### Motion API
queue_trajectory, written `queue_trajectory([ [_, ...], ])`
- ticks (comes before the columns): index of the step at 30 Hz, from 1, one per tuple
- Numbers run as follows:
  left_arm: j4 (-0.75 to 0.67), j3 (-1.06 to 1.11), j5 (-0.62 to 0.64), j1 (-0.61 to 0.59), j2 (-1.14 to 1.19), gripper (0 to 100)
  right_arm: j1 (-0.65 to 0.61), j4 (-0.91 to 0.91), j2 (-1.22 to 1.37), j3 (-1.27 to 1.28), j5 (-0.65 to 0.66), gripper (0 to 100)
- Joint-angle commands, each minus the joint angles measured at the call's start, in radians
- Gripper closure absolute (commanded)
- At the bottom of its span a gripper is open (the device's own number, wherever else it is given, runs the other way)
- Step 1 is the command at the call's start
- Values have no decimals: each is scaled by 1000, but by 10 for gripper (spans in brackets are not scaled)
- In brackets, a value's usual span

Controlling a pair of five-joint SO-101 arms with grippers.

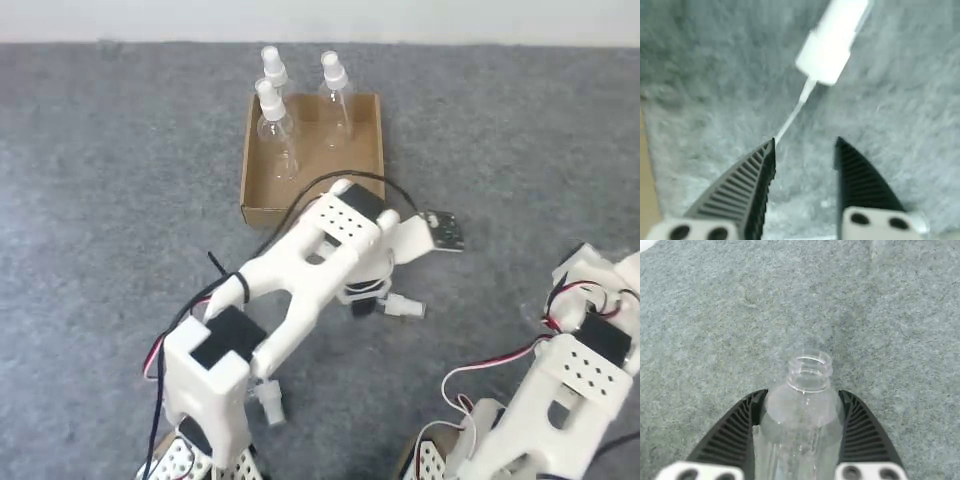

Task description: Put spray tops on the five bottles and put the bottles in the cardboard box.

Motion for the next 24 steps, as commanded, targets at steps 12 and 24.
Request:
queue_trajectory([
  [12,-123,-84,26,110,9,779,12,-22,-35,-15,17,983],
  [24,-166,-94,-40,158,161,863,10,-22,-35,-15,17,983],
])
